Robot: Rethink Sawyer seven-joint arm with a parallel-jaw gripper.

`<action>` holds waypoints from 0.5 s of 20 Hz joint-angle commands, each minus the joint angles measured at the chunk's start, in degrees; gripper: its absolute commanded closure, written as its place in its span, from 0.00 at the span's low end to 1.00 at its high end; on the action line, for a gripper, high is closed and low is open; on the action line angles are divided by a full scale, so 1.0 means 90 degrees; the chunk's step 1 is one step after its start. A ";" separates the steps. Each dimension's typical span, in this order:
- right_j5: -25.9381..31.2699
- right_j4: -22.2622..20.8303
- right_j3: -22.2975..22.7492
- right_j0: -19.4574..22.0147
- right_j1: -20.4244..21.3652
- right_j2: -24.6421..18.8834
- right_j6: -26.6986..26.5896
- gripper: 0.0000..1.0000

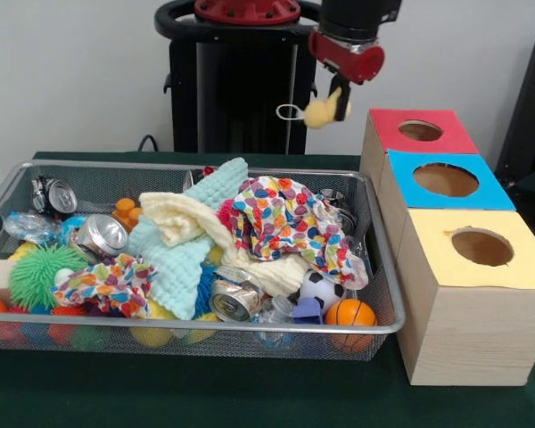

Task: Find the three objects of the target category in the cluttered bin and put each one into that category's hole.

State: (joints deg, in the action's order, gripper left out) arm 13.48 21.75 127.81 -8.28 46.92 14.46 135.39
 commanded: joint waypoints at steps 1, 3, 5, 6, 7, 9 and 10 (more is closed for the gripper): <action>0.0312 0.0870 0.0302 -0.0690 0.0021 0.0133 0.2377 1.00; 0.0535 0.0914 0.0234 -0.0832 0.0083 0.0226 0.2489 1.00; 0.0701 0.0995 0.0164 -0.1038 0.0108 0.0279 0.2676 1.00; 0.0754 0.1032 0.0120 -0.1124 0.0102 0.0303 0.2761 1.00; 0.0800 0.1088 0.0080 -0.1235 0.0100 0.0296 0.2880 1.00; 0.0737 0.1166 0.0085 -0.1277 0.0077 0.0229 0.2944 1.00; 0.0678 0.1296 0.0062 -0.1364 0.0034 0.0113 0.3074 1.00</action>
State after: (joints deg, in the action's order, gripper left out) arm 15.17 27.01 129.58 -19.11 47.62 16.20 144.60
